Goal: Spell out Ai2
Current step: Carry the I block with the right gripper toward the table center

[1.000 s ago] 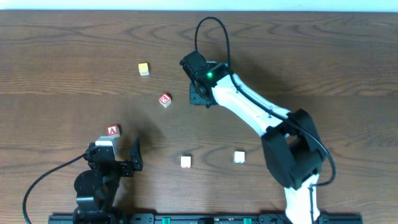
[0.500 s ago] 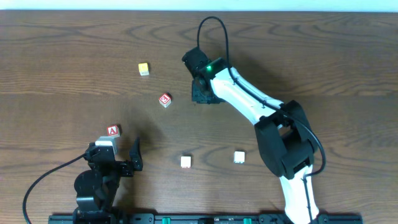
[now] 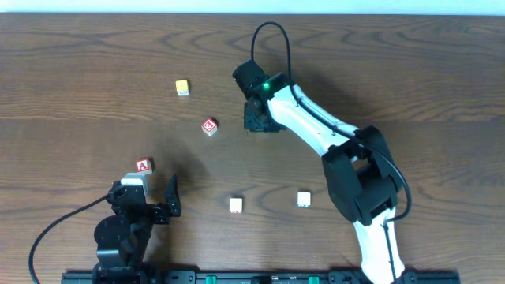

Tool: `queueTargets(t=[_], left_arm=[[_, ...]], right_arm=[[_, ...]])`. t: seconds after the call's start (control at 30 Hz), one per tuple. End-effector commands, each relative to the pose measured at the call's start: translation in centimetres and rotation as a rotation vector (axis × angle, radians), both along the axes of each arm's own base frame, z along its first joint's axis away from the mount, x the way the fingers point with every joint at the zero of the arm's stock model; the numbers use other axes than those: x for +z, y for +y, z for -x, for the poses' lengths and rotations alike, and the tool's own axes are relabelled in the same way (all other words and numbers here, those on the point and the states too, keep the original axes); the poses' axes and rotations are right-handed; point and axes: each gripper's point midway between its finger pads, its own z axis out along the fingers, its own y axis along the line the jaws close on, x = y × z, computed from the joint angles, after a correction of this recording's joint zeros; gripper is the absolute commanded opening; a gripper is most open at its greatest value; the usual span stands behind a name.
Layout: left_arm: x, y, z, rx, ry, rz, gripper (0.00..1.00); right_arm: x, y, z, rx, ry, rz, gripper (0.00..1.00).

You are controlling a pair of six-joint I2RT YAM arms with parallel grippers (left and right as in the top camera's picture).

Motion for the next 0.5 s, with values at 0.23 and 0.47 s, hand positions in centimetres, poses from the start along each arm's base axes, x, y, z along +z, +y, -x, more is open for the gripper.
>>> queueTargets(t=[0.23,0.47], left_arm=[[-0.92,0.16,-0.02,0.009,0.017,0.003,0.95],[-0.92,0.16,-0.02,0.009,0.017,0.003,0.95]], right_arm=[[-1.34,0.47,0.2,0.02,0.026,0.01,0.11],[-1.31,0.67,0.09,0.038,0.018,0.01,0.47]])
